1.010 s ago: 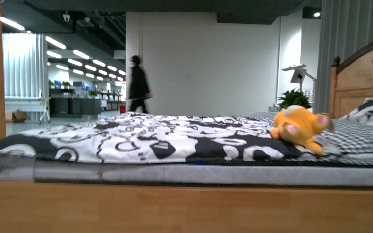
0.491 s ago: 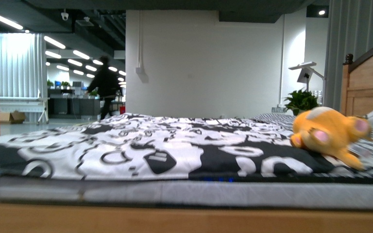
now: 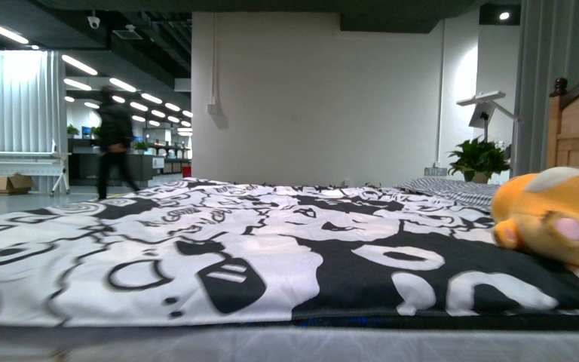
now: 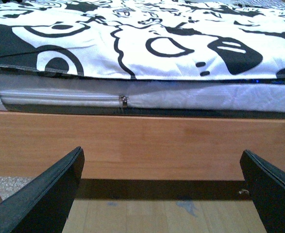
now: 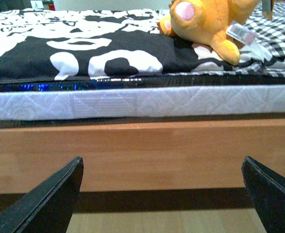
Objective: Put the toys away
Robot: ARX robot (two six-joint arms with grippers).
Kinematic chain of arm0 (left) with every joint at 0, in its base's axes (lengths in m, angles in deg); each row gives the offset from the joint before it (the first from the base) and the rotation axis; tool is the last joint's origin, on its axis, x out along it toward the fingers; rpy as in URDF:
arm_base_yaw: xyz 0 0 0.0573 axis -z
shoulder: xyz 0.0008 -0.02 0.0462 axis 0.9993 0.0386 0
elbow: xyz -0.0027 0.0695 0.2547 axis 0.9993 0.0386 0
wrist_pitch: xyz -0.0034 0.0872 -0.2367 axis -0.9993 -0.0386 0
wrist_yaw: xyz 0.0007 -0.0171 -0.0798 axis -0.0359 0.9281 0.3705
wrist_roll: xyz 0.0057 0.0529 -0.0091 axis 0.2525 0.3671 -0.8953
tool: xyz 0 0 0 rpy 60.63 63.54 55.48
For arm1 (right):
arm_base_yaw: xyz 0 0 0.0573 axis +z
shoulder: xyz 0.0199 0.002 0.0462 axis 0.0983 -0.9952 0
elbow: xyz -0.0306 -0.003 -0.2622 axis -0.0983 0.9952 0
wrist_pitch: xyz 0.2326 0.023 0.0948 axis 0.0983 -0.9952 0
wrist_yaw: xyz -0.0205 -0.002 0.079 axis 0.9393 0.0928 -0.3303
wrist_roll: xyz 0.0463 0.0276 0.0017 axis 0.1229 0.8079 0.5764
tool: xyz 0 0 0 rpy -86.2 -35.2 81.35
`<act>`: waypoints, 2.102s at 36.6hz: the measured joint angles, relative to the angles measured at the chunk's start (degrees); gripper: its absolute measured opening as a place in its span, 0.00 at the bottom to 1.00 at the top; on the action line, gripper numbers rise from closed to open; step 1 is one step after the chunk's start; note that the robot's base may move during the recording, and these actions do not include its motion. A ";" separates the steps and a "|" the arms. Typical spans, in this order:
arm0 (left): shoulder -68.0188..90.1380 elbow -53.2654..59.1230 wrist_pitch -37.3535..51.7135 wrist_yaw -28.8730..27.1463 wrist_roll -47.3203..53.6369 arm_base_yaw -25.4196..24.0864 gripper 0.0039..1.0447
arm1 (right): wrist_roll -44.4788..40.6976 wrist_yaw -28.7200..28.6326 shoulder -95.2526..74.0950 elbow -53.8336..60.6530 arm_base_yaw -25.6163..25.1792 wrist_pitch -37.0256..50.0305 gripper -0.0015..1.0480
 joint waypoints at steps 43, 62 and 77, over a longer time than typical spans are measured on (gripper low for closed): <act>0.00 0.00 -0.02 0.04 0.00 0.00 0.94 | 13.97 -16.00 -47.56 -22.77 -12.87 41.05 0.94; 0.00 0.00 -0.02 0.02 0.00 0.00 0.94 | -9.29 -13.90 -78.53 -47.17 -7.82 45.00 0.94; 0.00 0.00 -0.02 0.04 0.00 0.00 0.94 | -20.87 -14.40 -88.32 -59.65 -11.85 35.71 0.94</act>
